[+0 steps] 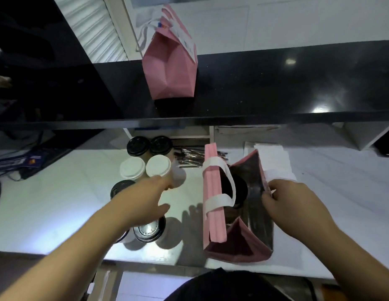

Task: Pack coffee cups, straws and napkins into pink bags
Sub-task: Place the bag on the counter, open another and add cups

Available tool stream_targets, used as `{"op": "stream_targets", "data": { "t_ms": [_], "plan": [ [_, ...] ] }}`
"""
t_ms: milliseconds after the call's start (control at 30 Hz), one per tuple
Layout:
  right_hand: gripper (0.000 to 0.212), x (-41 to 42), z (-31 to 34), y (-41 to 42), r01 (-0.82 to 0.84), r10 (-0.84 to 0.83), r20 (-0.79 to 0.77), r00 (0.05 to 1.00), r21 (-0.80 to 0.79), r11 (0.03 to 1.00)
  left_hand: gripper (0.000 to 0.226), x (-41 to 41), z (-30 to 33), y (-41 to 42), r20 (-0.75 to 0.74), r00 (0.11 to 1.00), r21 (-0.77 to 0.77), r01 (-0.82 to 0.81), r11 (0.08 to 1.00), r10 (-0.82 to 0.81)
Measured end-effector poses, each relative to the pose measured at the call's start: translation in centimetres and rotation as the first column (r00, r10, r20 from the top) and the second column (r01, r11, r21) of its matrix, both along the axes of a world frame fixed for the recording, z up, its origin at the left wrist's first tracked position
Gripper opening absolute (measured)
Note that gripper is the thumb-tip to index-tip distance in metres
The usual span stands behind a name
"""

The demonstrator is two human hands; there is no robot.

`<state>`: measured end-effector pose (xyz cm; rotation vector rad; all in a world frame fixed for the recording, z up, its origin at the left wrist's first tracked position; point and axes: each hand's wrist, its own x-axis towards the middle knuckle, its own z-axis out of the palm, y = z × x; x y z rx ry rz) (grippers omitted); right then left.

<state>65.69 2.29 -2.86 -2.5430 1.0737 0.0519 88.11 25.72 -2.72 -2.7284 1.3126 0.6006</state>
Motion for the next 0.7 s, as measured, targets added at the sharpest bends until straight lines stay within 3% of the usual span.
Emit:
{"op": "stream_targets", "data": {
  "t_ms": [67,167,333,533,700],
  "plan": [
    [0.021,0.2,0.1,0.2,-0.004,0.004,-0.002,1.0,0.004,1.0,0.071,-0.1,-2.6,2.5,0.007,0.999,0.154,0.034,0.988,-0.035],
    [0.019,0.5,0.4,0.5,-0.004,0.004,-0.001,1.0,0.016,1.0,0.093,-0.5,-5.2,4.6,0.015,0.999,0.218,0.047,0.975,-0.051],
    [0.025,0.8,0.2,0.7,0.019,-0.019,-0.009,1.0,-0.002,1.0,0.077,-0.4,-7.6,5.3,0.013,1.0,0.21,0.005,0.978,-0.008],
    [0.025,0.7,0.2,0.8,0.036,-0.036,-0.014,0.999,-0.004,0.999,0.077,-0.7,-6.5,4.3,-0.013,1.0,0.195,-0.001,0.981,0.003],
    [0.025,0.0,0.5,0.9,0.041,-0.041,-0.005,0.999,0.006,0.999,0.085,-1.0,1.7,2.2,0.005,1.0,-0.094,0.007,0.996,-0.007]
  ]
}}
